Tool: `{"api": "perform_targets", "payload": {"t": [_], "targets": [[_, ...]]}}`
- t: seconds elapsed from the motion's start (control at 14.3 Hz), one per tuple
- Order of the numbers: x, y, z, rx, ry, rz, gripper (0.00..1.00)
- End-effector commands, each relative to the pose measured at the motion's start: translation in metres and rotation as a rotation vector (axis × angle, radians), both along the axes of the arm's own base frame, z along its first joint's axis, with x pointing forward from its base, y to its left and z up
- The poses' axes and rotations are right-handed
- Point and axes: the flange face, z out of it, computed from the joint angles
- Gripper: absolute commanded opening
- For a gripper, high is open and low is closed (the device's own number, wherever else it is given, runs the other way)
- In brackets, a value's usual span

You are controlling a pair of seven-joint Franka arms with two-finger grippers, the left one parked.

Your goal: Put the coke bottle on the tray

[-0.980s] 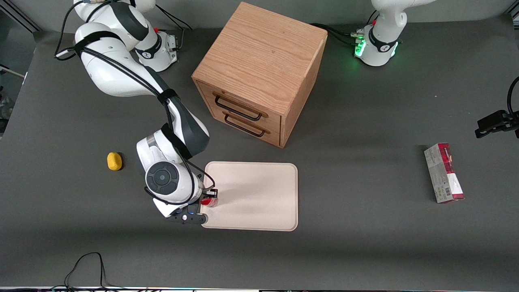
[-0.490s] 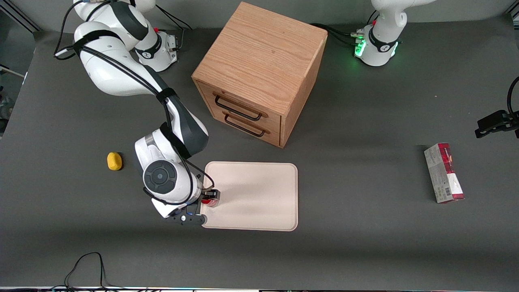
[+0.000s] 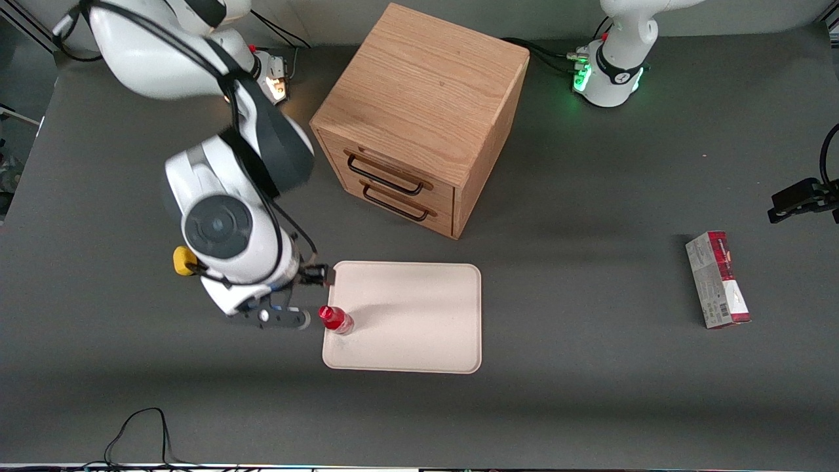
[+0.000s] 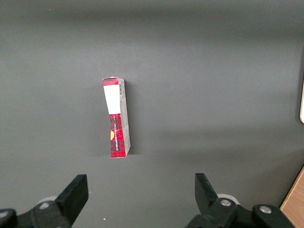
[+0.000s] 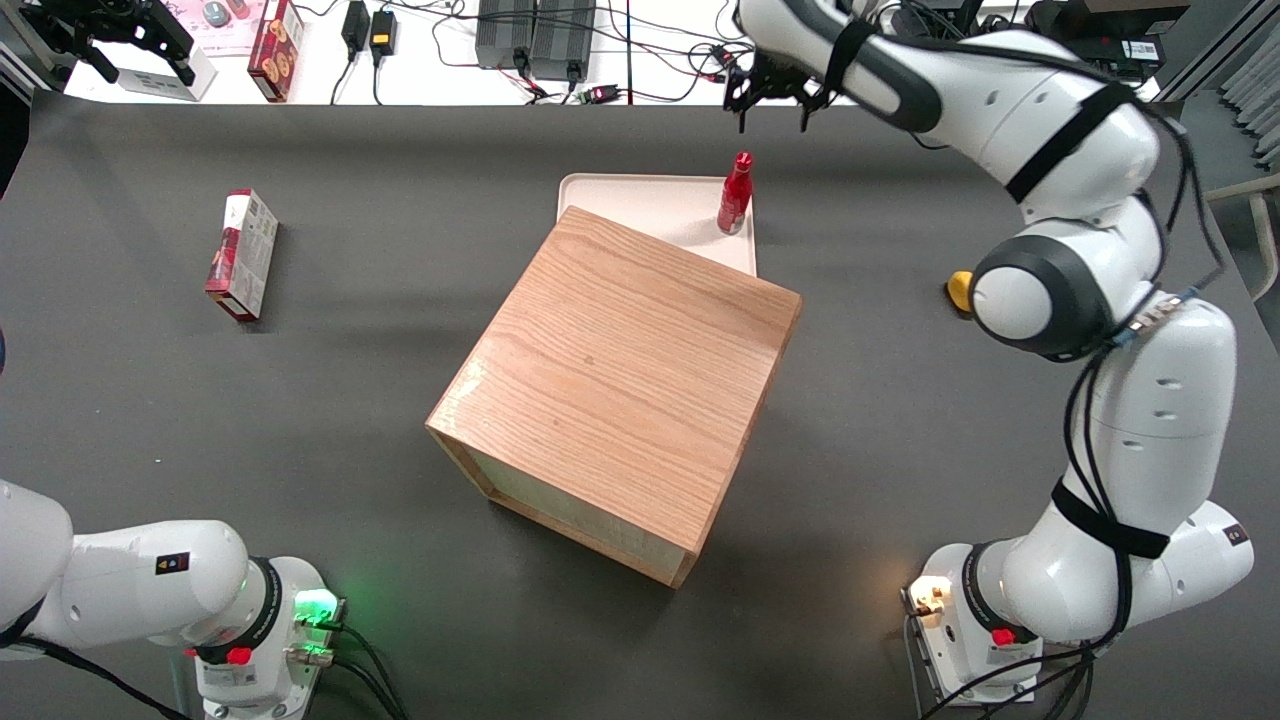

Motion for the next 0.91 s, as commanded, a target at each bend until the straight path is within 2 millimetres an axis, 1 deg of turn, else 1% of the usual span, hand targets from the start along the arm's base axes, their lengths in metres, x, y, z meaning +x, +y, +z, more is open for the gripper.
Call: {"api": "perform_targets", "payload": {"t": [0.0, 0.14, 0.28, 0.35, 0.42, 0.49, 0.56, 0.7, 0.77, 0.84], "targets": [[-0.043, -0.003, 0.065, -0.062, 0.013, -0.010, 1.00], [-0.067, -0.009, 0.101, -0.065, 0.035, -0.005, 1.00], [-0.090, -0.017, 0.122, -0.058, 0.054, -0.002, 1.00], [-0.099, -0.025, 0.130, -0.059, 0.042, 0.001, 1.00], [-0.108, -0.039, 0.138, -0.054, 0.024, 0.010, 1.00], [-0.113, -0.056, 0.143, -0.035, 0.014, 0.026, 1.00], [-0.117, -0.078, 0.151, -0.001, -0.006, 0.027, 1.00], [-0.120, -0.125, 0.151, 0.048, -0.038, 0.002, 1.00], [-0.122, -0.143, 0.153, 0.067, -0.049, 0.012, 1.00], [-0.119, -0.165, 0.152, 0.078, -0.056, 0.024, 1.00]]}}
